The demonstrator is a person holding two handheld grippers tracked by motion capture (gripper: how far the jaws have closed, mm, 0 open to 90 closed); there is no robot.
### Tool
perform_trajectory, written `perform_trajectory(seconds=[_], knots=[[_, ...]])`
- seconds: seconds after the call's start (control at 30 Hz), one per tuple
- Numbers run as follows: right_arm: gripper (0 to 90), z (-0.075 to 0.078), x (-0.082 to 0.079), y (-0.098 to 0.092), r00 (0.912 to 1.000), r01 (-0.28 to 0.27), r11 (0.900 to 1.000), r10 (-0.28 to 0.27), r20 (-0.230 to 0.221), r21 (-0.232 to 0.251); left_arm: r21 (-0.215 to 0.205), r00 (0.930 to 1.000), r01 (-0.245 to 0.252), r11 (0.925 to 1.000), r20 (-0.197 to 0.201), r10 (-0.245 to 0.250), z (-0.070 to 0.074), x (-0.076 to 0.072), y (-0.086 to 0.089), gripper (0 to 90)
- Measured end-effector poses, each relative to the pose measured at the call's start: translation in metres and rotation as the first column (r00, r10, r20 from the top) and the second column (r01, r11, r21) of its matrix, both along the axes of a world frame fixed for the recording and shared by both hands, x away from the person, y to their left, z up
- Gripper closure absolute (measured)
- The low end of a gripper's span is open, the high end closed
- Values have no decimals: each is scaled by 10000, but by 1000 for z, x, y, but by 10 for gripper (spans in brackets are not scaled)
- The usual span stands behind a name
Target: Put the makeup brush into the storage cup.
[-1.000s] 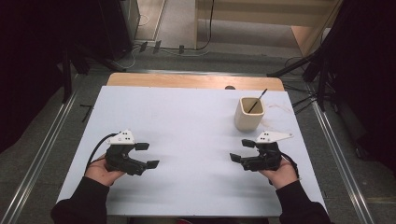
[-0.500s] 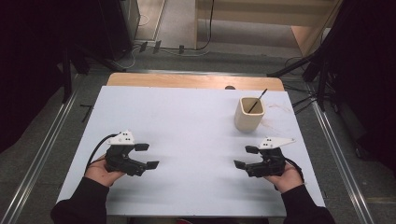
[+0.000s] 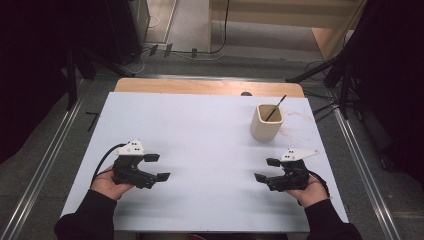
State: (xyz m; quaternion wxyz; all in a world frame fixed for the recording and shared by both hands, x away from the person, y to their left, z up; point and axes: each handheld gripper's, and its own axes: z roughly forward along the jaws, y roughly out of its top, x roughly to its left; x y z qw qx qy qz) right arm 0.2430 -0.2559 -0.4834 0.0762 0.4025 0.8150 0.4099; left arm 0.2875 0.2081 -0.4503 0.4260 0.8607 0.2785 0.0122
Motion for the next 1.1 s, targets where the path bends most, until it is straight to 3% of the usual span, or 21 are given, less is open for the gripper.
perform_trajectory(seconds=[0.37,1.1], knots=[[246,-5,8,0,9999,-102,9999,102,-17,-63,229,9998,135,9996,-123,-132,-2,2,-2,192],[246,-6,9,0,9998,-185,9997,184,-104,-158,171,9998,39,9998,-181,-36,-4,4,1,192]])
